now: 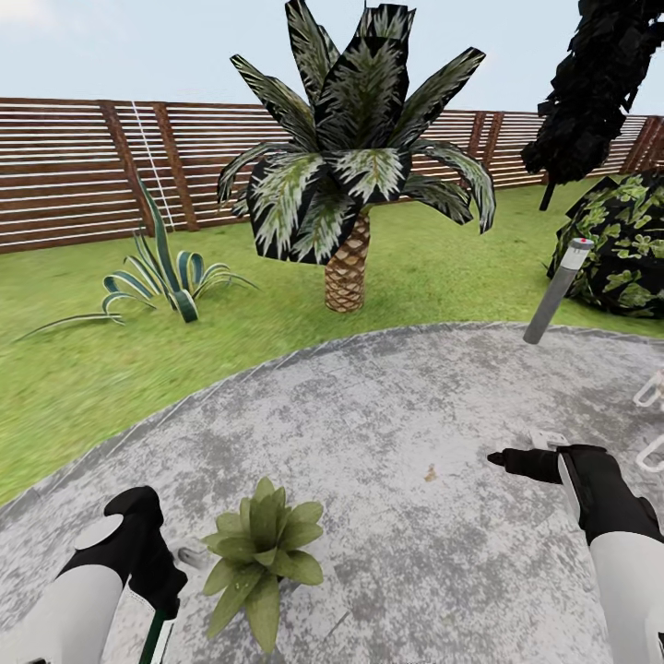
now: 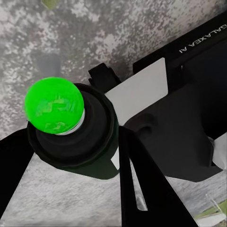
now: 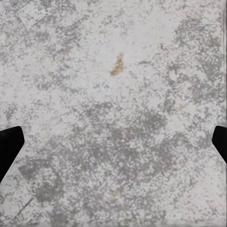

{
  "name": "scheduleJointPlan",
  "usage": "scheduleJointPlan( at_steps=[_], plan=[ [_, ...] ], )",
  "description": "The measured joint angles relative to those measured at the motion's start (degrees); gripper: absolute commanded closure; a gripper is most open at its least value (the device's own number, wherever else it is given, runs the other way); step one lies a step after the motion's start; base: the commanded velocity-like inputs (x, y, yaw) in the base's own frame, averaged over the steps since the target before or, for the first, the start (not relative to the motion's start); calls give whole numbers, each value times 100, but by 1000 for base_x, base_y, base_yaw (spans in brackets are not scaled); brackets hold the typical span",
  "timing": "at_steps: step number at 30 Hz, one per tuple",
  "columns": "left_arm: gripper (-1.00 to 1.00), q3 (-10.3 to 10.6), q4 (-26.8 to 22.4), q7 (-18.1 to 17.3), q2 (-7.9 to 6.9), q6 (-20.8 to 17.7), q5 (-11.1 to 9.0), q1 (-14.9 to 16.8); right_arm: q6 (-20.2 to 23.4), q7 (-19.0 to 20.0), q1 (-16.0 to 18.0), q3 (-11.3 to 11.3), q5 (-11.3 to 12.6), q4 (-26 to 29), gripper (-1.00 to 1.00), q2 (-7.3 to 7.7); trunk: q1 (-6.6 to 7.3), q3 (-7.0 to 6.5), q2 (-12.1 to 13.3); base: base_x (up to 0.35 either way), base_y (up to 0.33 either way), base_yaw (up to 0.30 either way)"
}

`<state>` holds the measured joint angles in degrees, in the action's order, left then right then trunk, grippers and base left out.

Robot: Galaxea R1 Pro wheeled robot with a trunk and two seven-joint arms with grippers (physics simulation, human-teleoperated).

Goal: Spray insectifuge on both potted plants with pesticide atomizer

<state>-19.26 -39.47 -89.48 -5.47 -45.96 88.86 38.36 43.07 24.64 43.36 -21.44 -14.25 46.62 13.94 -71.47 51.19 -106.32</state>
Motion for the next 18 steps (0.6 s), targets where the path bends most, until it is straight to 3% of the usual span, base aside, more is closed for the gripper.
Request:
scheduleJointPlan(
  at_steps=[5, 14, 18],
  plan=[
    [100, 0, -28, -1, 1, 0, 2, 0, -2, 0, 1, -1, -9, -2, -100, -1, 0, 0, 0, 0, 201, -104],
    [100, 16, -22, 1, 5, -1, 16, 2, 11, 2, 1, -3, -8, 1, -100, 0, 0, -1, 0, -11, 24, -181],
    [100, 307, 5, -1, 8, 0, 18, 1, 7, -3, 2, -2, -9, -2, -100, -1, -2, -2, 0, -145, 141, -18]
  ],
)
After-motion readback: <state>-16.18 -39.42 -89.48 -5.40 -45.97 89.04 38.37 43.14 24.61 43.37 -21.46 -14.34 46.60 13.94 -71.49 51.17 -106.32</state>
